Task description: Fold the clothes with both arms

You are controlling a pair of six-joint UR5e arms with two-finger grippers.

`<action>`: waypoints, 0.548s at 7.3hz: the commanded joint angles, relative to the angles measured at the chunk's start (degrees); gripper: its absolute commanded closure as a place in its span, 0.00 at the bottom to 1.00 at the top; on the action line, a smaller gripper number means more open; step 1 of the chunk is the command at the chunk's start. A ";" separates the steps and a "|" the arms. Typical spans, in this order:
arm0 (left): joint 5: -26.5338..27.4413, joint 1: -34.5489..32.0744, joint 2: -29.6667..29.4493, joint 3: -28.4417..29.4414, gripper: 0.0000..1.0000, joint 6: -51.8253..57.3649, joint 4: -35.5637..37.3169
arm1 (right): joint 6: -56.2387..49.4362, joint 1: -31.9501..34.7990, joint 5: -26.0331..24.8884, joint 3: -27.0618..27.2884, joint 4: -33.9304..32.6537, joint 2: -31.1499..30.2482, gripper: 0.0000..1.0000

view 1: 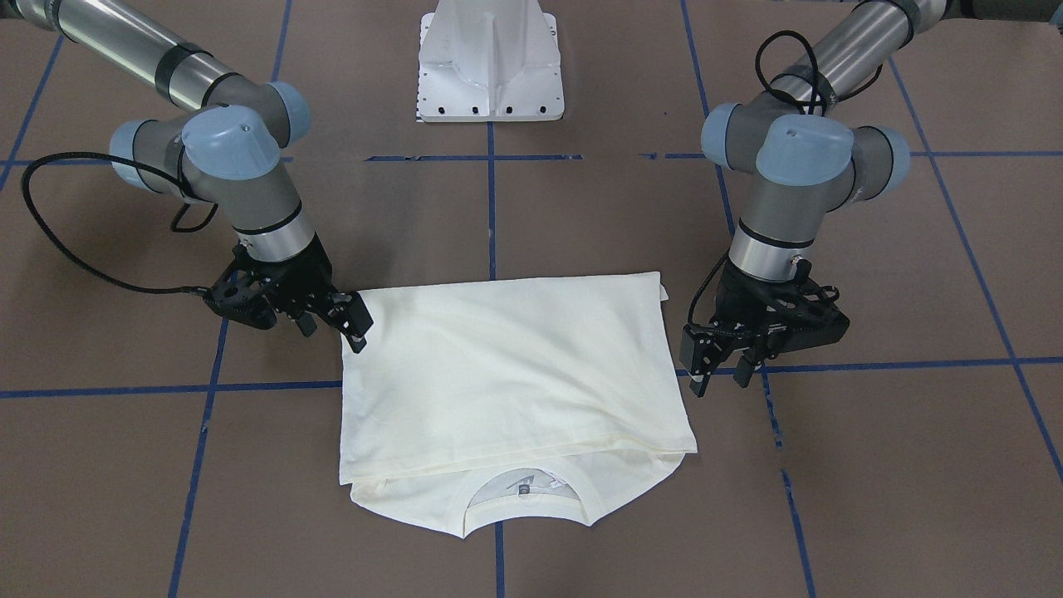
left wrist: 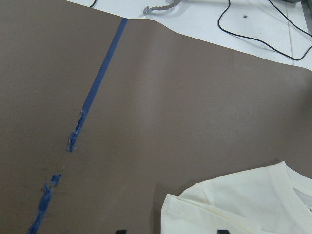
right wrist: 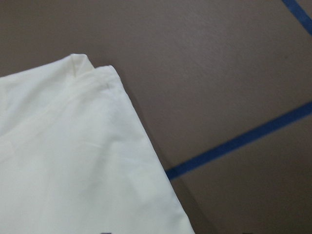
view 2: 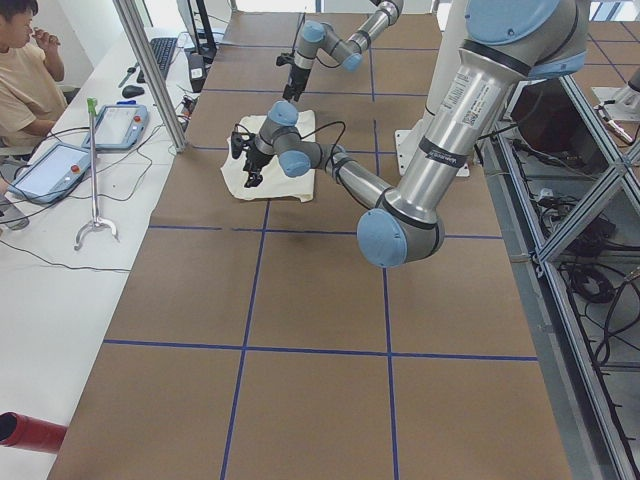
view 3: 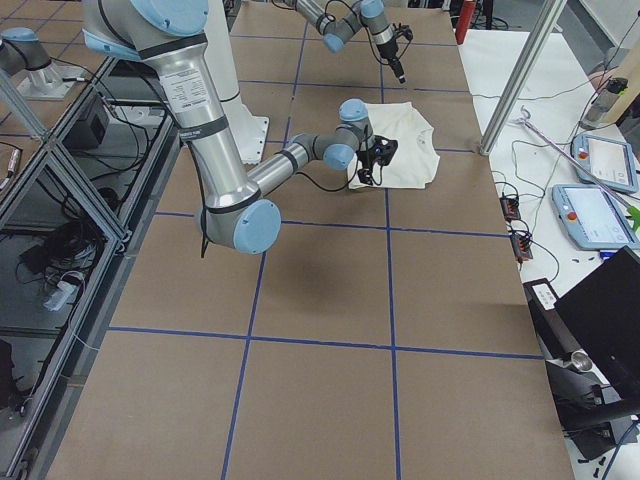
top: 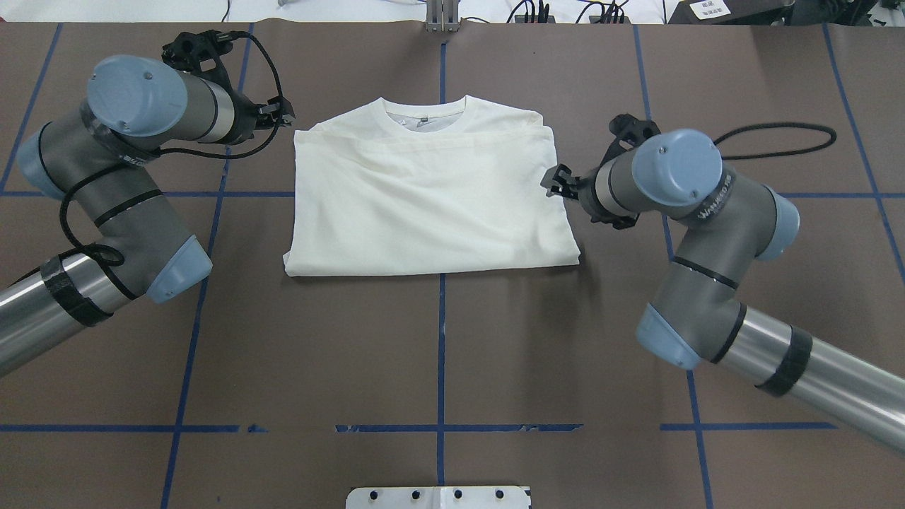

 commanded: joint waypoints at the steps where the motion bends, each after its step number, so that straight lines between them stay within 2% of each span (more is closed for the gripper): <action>1: -0.41 0.21 1.53 -2.45 0.29 0.04 -0.05 | 8.86 -4.94 -3.68 2.19 0.20 -2.60 0.08; 3: -0.15 0.21 1.53 -2.46 0.29 -0.04 0.04 | 8.98 -5.66 -3.79 1.49 0.12 -2.77 0.10; 4: -0.06 0.21 1.53 -2.46 0.29 -0.04 0.13 | 9.76 -5.66 -3.70 2.01 0.12 -2.77 0.46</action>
